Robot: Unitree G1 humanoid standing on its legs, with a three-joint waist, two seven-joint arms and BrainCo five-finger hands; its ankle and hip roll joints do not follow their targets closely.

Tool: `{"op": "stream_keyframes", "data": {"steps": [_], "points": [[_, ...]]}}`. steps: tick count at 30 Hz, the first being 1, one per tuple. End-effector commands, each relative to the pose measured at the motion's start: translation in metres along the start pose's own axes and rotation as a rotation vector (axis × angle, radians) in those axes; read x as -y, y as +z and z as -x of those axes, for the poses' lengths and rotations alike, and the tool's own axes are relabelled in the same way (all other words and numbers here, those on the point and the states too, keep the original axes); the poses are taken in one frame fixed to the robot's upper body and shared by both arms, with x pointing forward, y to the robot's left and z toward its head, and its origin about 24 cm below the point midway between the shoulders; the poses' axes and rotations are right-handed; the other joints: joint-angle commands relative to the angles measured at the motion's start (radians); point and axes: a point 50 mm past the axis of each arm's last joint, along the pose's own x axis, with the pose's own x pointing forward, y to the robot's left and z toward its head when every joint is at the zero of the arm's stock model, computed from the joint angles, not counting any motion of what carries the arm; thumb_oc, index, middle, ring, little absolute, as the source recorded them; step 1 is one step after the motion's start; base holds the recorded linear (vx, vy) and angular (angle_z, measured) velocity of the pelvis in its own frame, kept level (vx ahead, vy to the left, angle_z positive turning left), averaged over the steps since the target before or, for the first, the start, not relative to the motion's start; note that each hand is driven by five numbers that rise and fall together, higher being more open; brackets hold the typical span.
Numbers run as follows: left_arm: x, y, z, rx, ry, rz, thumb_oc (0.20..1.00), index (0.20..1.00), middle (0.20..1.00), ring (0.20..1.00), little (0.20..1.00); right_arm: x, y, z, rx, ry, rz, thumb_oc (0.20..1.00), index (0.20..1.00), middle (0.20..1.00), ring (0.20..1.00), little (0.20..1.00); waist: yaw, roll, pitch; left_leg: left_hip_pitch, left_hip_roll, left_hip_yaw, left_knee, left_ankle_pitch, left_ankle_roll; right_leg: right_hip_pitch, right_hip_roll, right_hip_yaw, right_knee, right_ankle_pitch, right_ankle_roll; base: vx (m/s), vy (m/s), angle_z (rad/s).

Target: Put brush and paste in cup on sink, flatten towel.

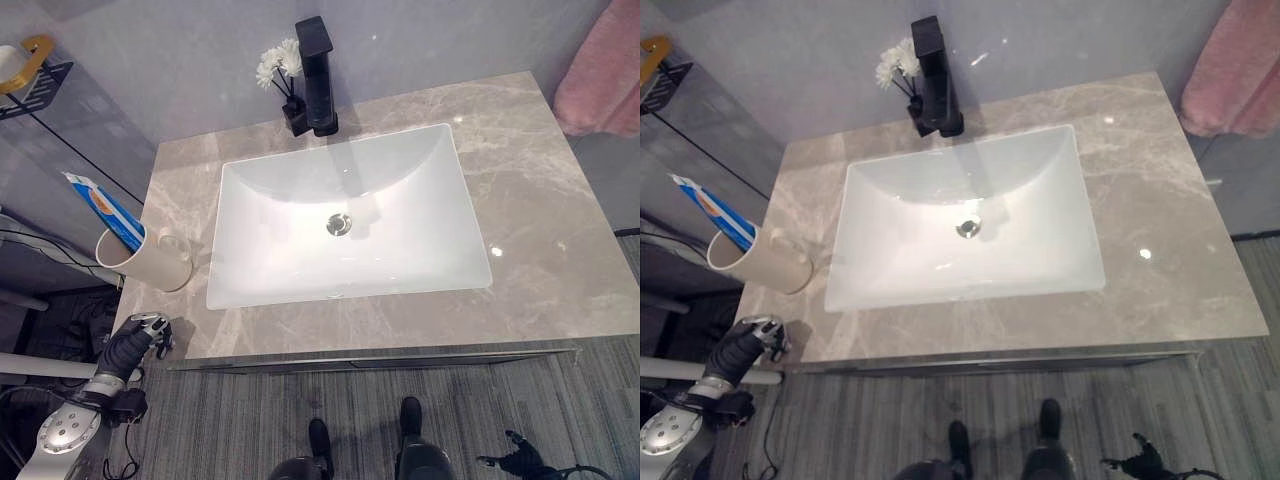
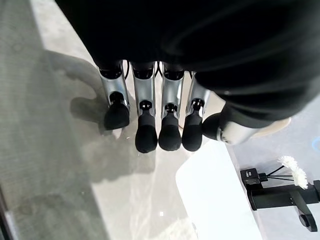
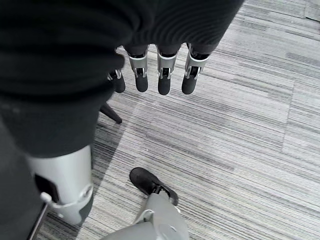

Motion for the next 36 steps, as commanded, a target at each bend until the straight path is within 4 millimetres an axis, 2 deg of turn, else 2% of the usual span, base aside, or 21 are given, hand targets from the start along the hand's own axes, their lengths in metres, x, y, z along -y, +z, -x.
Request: {"op": "stream_keyframes", "data": {"steps": [1, 9, 27, 36], "points": [[-0.016, 0.013, -0.006, 0.089, 0.098, -0.008, 0.2, 0.2, 0.2, 0.2, 0.2, 0.004, 0.018, -0.005, 0.049, -0.034, -0.003, 1.0, 1.0, 1.0, 1.0, 1.0, -0.029, -0.06, 0.017, -0.017, -0.035, 0.027, 0.001, 0.055, -0.022, 0.002, -0.01, 0.062, 0.002, -0.011, 0.014, 0.0, 0.0, 0.0], [-0.019, 0.012, -0.012, 0.094, 0.123, 0.018, 0.2, 0.2, 0.2, 0.2, 0.2, 0.008, 0.025, -0.007, 0.07, -0.039, 0.002, 1.0, 1.0, 1.0, 1.0, 1.0, -0.032, -0.072, 0.024, -0.024, -0.03, 0.025, 0.001, 0.054, -0.026, -0.002, -0.007, 0.054, 0.005, -0.018, 0.011, 0.01, -0.004, 0.0], [-0.019, 0.017, -0.026, 0.131, 0.173, 0.024, 0.2, 0.2, 0.2, 0.2, 0.2, -0.005, 0.036, -0.006, 0.119, 0.005, 0.054, 1.0, 1.0, 1.0, 1.0, 1.0, -0.038, -0.118, 0.058, -0.066, -0.012, 0.024, 0.001, 0.062, -0.031, -0.049, 0.009, 0.055, 0.016, -0.024, 0.003, 0.0, -0.001, 0.0], [-0.022, 0.037, -0.037, 0.209, 0.205, -0.007, 0.2, 0.2, 0.2, 0.2, 0.2, -0.006, 0.041, -0.007, 0.123, 0.0, 0.033, 1.0, 1.0, 1.0, 1.0, 1.0, -0.04, -0.14, 0.073, -0.082, -0.007, 0.023, 0.001, 0.062, -0.033, -0.072, 0.015, 0.058, 0.022, -0.022, 0.002, 0.0, 0.0, 0.0]]}}
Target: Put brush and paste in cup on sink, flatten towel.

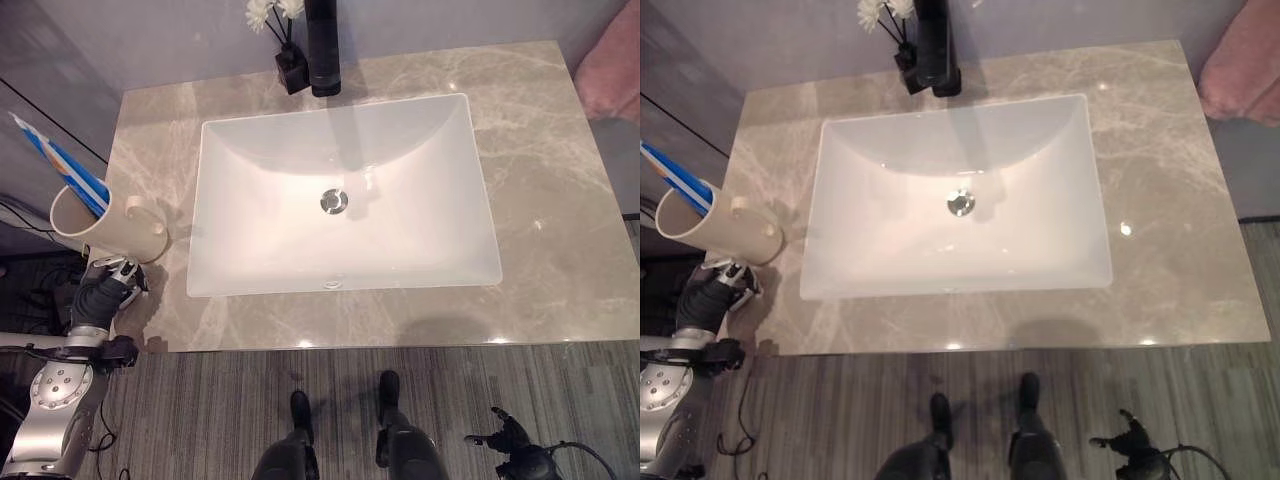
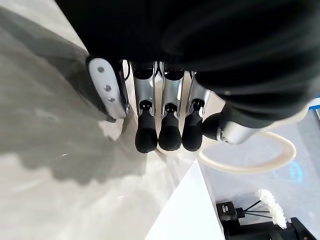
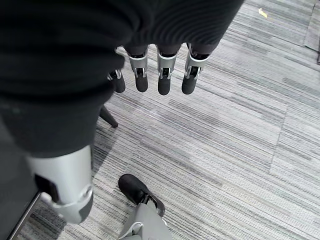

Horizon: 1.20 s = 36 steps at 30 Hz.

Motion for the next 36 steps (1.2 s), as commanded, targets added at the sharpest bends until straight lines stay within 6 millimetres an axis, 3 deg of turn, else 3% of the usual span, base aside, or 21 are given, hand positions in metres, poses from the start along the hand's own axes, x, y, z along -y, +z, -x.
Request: {"op": "stream_keyframes", "data": {"steps": [1, 24, 36], "points": [[-0.003, -0.018, 0.0, -0.077, 0.03, -0.025, 0.2, 0.2, 0.2, 0.2, 0.2, -0.005, 0.015, -0.003, 0.04, -0.002, -0.005, 1.0, 1.0, 1.0, 1.0, 1.0, -0.041, -0.055, 0.015, 0.0, -0.016, 0.025, 0.001, 0.05, -0.025, 0.008, -0.001, 0.062, 0.019, -0.038, 0.014, 0.0, 0.0, 0.0], [0.0, -0.004, -0.019, 0.0, 0.072, -0.031, 0.2, 0.2, 0.2, 0.2, 0.2, -0.005, 0.023, -0.005, 0.06, -0.019, -0.027, 1.0, 1.0, 1.0, 1.0, 1.0, -0.05, -0.068, 0.038, -0.029, -0.014, 0.026, 0.001, 0.049, -0.029, -0.036, 0.0, 0.058, 0.05, -0.046, 0.012, 0.0, 0.0, 0.0], [0.017, -0.023, -0.001, -0.073, -0.007, 0.018, 0.2, 0.2, 0.2, 0.2, 0.2, -0.001, 0.016, -0.006, 0.03, -0.013, 0.016, 1.0, 1.0, 1.0, 1.0, 1.0, -0.035, -0.045, 0.01, 0.047, -0.02, 0.034, 0.001, 0.024, -0.021, 0.038, -0.002, 0.059, 0.044, -0.065, 0.006, 0.01, 0.003, 0.0]]}}
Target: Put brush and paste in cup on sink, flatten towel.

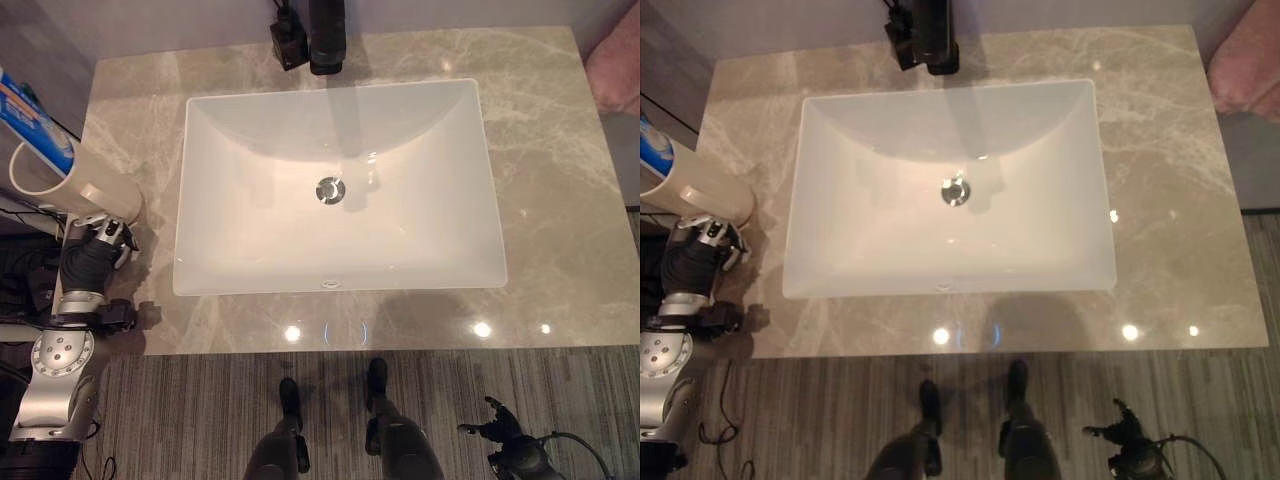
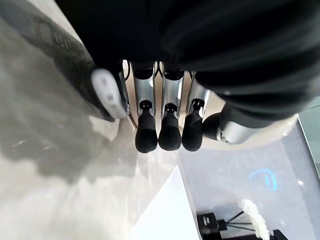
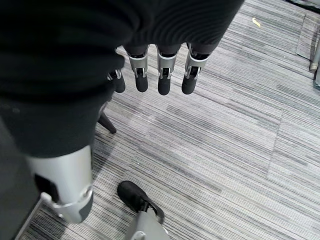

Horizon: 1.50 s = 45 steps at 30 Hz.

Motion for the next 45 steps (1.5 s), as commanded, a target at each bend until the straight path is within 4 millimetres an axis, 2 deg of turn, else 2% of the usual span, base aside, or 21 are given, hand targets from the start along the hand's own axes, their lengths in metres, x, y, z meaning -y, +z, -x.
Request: {"op": "stream_keyframes", "data": {"steps": [1, 6, 10, 12, 15, 17, 19, 20, 21, 22, 24, 25, 26, 28, 30, 31, 32, 39, 45], "points": [[0.007, -0.044, 0.028, -0.208, -0.034, 0.001, 0.2, 0.2, 0.2, 0.2, 0.2, 0.001, 0.002, -0.002, -0.002, 0.001, 0.042, 1.0, 1.0, 1.0, 1.0, 1.0, -0.033, -0.008, -0.018, 0.044, -0.016, 0.033, 0.002, 0.021, -0.02, 0.034, -0.001, 0.06, 0.044, -0.068, 0.007, 0.0, 0.0, 0.0], [0.008, -0.052, 0.039, -0.252, -0.038, 0.031, 0.2, 0.2, 0.2, 0.2, 0.2, 0.005, -0.001, -0.001, -0.006, 0.006, 0.073, 1.0, 1.0, 1.0, 1.0, 1.0, -0.026, 0.004, -0.037, 0.084, -0.016, 0.034, 0.002, 0.015, -0.017, 0.071, 0.004, 0.06, 0.058, -0.092, -0.002, 0.0, -0.015, 0.01], [0.011, -0.064, 0.052, -0.315, -0.108, 0.17, 0.2, 0.2, 0.2, 0.2, 0.2, 0.017, -0.013, 0.002, -0.02, -0.003, 0.098, 1.0, 1.0, 1.0, 1.0, 1.0, -0.03, 0.031, -0.061, 0.093, 0.002, 0.016, 0.002, 0.036, -0.034, 0.088, 0.023, 0.042, 0.076, -0.124, -0.02, -0.02, -0.101, 0.07], [0.011, -0.067, 0.056, -0.331, -0.121, 0.186, 0.2, 0.2, 0.2, 0.2, 0.2, 0.019, -0.02, 0.003, -0.042, -0.001, 0.123, 1.0, 1.0, 1.0, 1.0, 1.0, -0.026, 0.038, -0.064, 0.109, 0.008, 0.017, 0.002, 0.051, -0.036, 0.102, 0.031, 0.037, 0.07, -0.133, -0.028, -0.01, -0.102, 0.11], [0.013, -0.063, 0.055, -0.318, -0.157, 0.187, 0.2, 0.2, 0.2, 0.2, 0.2, 0.027, -0.026, 0.003, -0.078, -0.02, 0.109, 1.0, 1.0, 1.0, 1.0, 1.0, -0.014, 0.02, -0.035, 0.037, -0.012, -0.012, 0.173, 0.038, -0.039, 0.125, 0.02, 0.033, 0.065, -0.138, -0.043, -0.08, -0.116, 0.02], [0.013, -0.061, 0.053, -0.311, -0.166, 0.182, 0.2, 0.2, 0.2, 0.2, 0.2, 0.031, -0.029, 0.001, -0.113, -0.051, 0.026, 1.0, 1.0, 1.0, 1.0, 1.0, -0.003, 0.01, -0.023, 0.004, -0.034, -0.051, 0.216, 0.025, -0.039, 0.129, 0.014, 0.036, 0.072, -0.14, -0.046, -0.06, -0.062, 0.13], [0.014, -0.06, 0.052, -0.311, -0.177, 0.185, 0.2, 0.2, 0.2, 0.2, 0.2, 0.032, -0.033, 0.001, -0.138, -0.068, -0.017, 1.0, 1.0, 1.0, 1.0, 1.0, -0.003, 0.008, -0.031, -0.014, -0.01, -0.029, 0.171, 0.028, -0.028, 0.134, 0.01, 0.033, 0.07, -0.143, -0.04, 0.0, 0.015, 0.1], [0.014, -0.06, 0.052, -0.313, -0.185, 0.187, 0.2, 0.2, 0.2, 0.2, 0.2, 0.033, -0.034, 0.002, -0.146, -0.078, -0.034, 1.0, 1.0, 1.0, 1.0, 1.0, -0.005, 0.009, -0.037, -0.022, 0.013, -0.018, 0.143, 0.05, -0.031, 0.137, 0.008, 0.03, 0.07, -0.142, -0.036, 0.03, 0.039, 0.06], [0.014, -0.06, 0.052, -0.313, -0.185, 0.187, 0.2, 0.2, 0.2, 0.2, 0.2, 0.033, -0.035, 0.002, -0.146, -0.078, -0.034, 1.0, 1.0, 1.0, 1.0, 1.0, -0.005, 0.009, -0.038, -0.021, 0.013, -0.017, 0.14, 0.051, -0.032, 0.137, 0.008, 0.031, 0.07, -0.143, -0.036, 0.07, 0.082, 0.04], [0.013, -0.059, 0.051, -0.312, -0.186, 0.18, 0.2, 0.2, 0.2, 0.2, 0.2, 0.036, -0.035, 0.002, -0.151, -0.101, -0.061, 1.0, 1.0, 1.0, 1.0, 1.0, -0.002, 0.012, -0.046, -0.06, 0.053, -0.02, 0.099, 0.122, -0.045, 0.145, 0.006, 0.03, 0.068, -0.142, -0.026, 0.09, 0.077, 0.07], [0.01, -0.055, 0.046, -0.295, -0.189, 0.154, 0.2, 0.2, 0.2, 0.2, 0.2, 0.038, -0.031, 0.001, -0.137, -0.113, -0.074, 1.0, 1.0, 1.0, 1.0, 1.0, 0.003, 0.01, -0.049, -0.058, 0.069, -0.04, 0.055, 0.154, -0.048, 0.149, 0.001, 0.033, 0.08, -0.147, -0.02, 0.15, 0.132, 0.08], [0.007, -0.055, 0.046, -0.294, -0.186, 0.156, 0.2, 0.2, 0.2, 0.2, 0.2, 0.038, -0.03, 0.0, -0.133, -0.105, -0.059, 1.0, 1.0, 1.0, 1.0, 1.0, 0.006, 0.014, -0.051, -0.018, 0.07, -0.051, 0.035, 0.13, -0.046, 0.152, -0.003, 0.057, 0.098, -0.159, -0.01, 0.11, 0.139, 0.01], [0.007, -0.055, 0.046, -0.294, -0.186, 0.157, 0.2, 0.2, 0.2, 0.2, 0.2, 0.038, -0.03, 0.0, -0.133, -0.106, -0.059, 1.0, 1.0, 1.0, 1.0, 1.0, 0.006, 0.015, -0.053, -0.02, 0.071, -0.051, 0.035, 0.132, -0.045, 0.15, -0.002, 0.057, 0.098, -0.157, -0.01, 0.11, 0.148, -0.16], [0.006, -0.054, 0.048, -0.294, -0.182, 0.161, 0.2, 0.2, 0.2, 0.2, 0.2, 0.037, -0.029, 0.0, -0.124, -0.089, -0.009, 1.0, 1.0, 1.0, 1.0, 1.0, 0.006, 0.023, -0.071, -0.001, 0.061, -0.039, 0.022, 0.118, -0.044, 0.151, -0.008, 0.071, 0.089, -0.144, 0.0, 0.08, 0.156, -0.52], [-0.003, -0.056, 0.053, -0.313, -0.184, 0.141, 0.2, 0.2, 0.2, 0.2, 0.2, 0.047, -0.024, -0.001, -0.092, -0.083, 0.112, 1.0, 1.0, 1.0, 1.0, 1.0, 0.006, 0.025, -0.097, 0.036, 0.027, -0.016, 0.005, 0.092, -0.031, 0.167, -0.038, 0.101, 0.058, -0.117, 0.023, 0.17, 0.318, -0.36], [-0.005, -0.055, 0.054, -0.313, -0.181, 0.133, 0.2, 0.2, 0.2, 0.2, 0.2, 0.046, -0.024, 0.0, -0.089, -0.077, 0.11, 1.0, 1.0, 1.0, 1.0, 1.0, 0.006, 0.023, -0.101, 0.046, 0.017, -0.003, 0.002, 0.084, -0.025, 0.17, -0.048, 0.11, 0.047, -0.107, 0.032, 0.15, 0.368, -0.26], [-0.008, -0.056, 0.055, -0.318, -0.163, 0.13, 0.2, 0.2, 0.2, 0.2, 0.2, 0.039, -0.028, 0.001, -0.106, -0.055, 0.102, 1.0, 1.0, 1.0, 1.0, 1.0, 0.004, 0.022, -0.111, 0.053, -0.001, 0.008, 0.002, 0.062, -0.013, 0.17, -0.067, 0.122, 0.031, -0.093, 0.046, 0.07, 0.227, -0.26], [-0.013, -0.051, 0.054, -0.298, -0.156, 0.106, 0.2, 0.2, 0.2, 0.2, 0.2, 0.018, -0.033, 0.004, -0.115, 0.015, 0.143, 1.0, 1.0, 1.0, 1.0, 1.0, 0.01, 0.005, -0.124, 0.05, -0.046, 0.034, 0.002, 0.025, 0.014, 0.149, -0.118, 0.143, 0.004, -0.047, 0.086, 0.02, 0.154, -0.15], [-0.014, -0.048, 0.051, -0.297, -0.168, 0.04, 0.2, 0.2, 0.2, 0.2, 0.2, -0.005, -0.033, 0.008, -0.094, 0.093, 0.19, 1.0, 1.0, 1.0, 1.0, 1.0, 0.013, -0.018, -0.131, 0.045, -0.057, 0.043, 0.002, 0.014, 0.024, 0.132, -0.142, 0.146, -0.001, -0.023, 0.104, 0.01, 0.084, -0.12]]}}
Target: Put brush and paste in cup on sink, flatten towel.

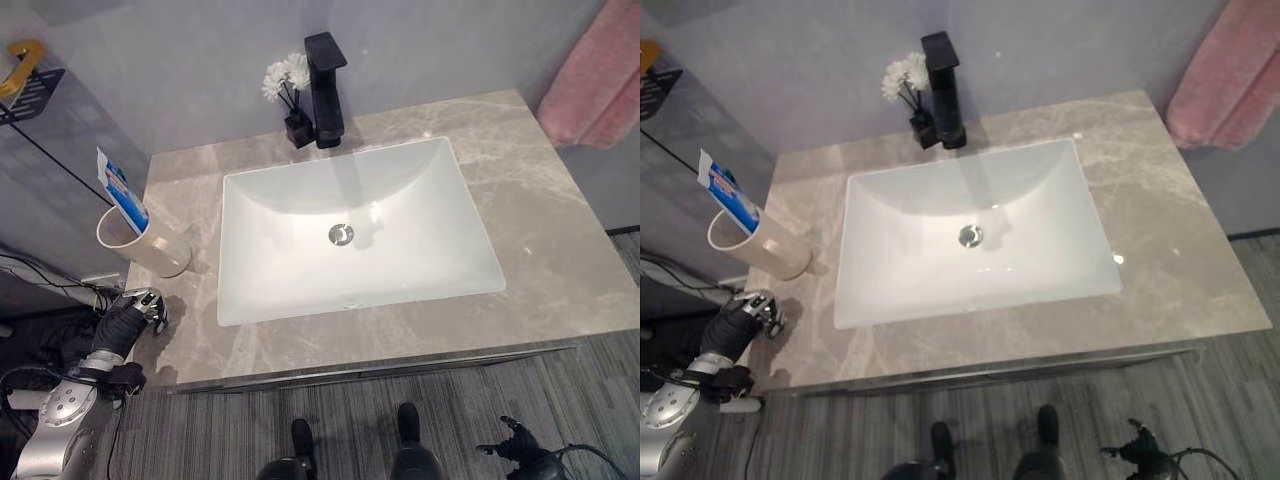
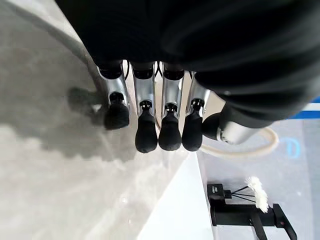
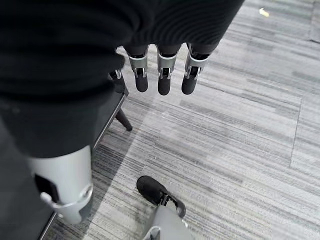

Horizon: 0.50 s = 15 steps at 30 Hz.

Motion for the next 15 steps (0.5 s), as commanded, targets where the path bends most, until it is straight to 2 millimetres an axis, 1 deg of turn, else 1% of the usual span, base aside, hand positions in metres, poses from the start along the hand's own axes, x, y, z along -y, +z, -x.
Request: {"op": "stream_keyframes", "data": {"steps": [1, 4, 7, 10, 13, 15], "points": [[-0.01, 0.014, -0.003, 0.047, 0.028, -0.084, 0.2, 0.2, 0.2, 0.2, 0.2, -0.011, -0.002, 0.002, -0.005, 0.044, 0.065, 1.0, 1.0, 1.0, 1.0, 1.0, 0.006, -0.049, 0.004, -0.021, -0.03, -0.016, 0.008, -0.003, 0.009, 0.04, -0.04, 0.013, 0.006, -0.017, 0.035, 0.0, 0.018, -0.07], [-0.013, 0.015, -0.003, 0.042, 0.038, -0.105, 0.2, 0.2, 0.2, 0.2, 0.2, -0.012, -0.002, 0.002, -0.006, 0.047, 0.071, 1.0, 1.0, 1.0, 1.0, 1.0, 0.007, -0.054, 0.007, -0.027, -0.028, -0.015, 0.008, -0.001, 0.009, 0.033, -0.041, 0.012, 0.006, -0.014, 0.037, -0.01, 0.007, -0.1], [-0.022, 0.022, -0.001, 0.038, 0.064, -0.149, 0.2, 0.2, 0.2, 0.2, 0.2, -0.011, -0.003, 0.001, -0.016, 0.033, 0.045, 1.0, 1.0, 1.0, 1.0, 1.0, 0.009, -0.062, 0.015, -0.047, -0.021, -0.016, 0.008, 0.011, 0.004, 0.015, -0.036, 0.007, 0.006, -0.009, 0.035, -0.01, -0.008, -0.08], [-0.028, 0.027, -0.001, 0.047, 0.089, -0.176, 0.2, 0.2, 0.2, 0.2, 0.2, -0.01, -0.006, 0.001, -0.037, 0.021, 0.038, 1.0, 1.0, 1.0, 1.0, 1.0, 0.011, -0.063, 0.025, -0.063, -0.017, -0.024, 0.008, 0.019, -0.002, 0.004, -0.036, -0.002, 0.006, -0.005, 0.033, 0.0, 0.0, 0.0], [-0.033, 0.031, -0.004, 0.064, 0.127, -0.183, 0.2, 0.2, 0.2, 0.2, 0.2, -0.005, -0.005, 0.0, -0.042, -0.001, 0.037, 1.0, 1.0, 1.0, 1.0, 1.0, 0.013, -0.065, 0.035, -0.086, -0.015, -0.032, 0.008, 0.028, -0.007, -0.014, -0.035, -0.011, 0.006, 0.001, 0.032, -0.03, -0.015, 0.01], [-0.033, 0.033, -0.005, 0.073, 0.13, -0.186, 0.2, 0.2, 0.2, 0.2, 0.2, -0.005, -0.005, -0.001, -0.047, -0.004, 0.043, 1.0, 1.0, 1.0, 1.0, 1.0, 0.014, -0.064, 0.035, -0.095, -0.015, -0.034, 0.008, 0.031, -0.008, -0.023, -0.036, -0.012, 0.006, 0.004, 0.033, -0.01, -0.002, 0.02]]}}
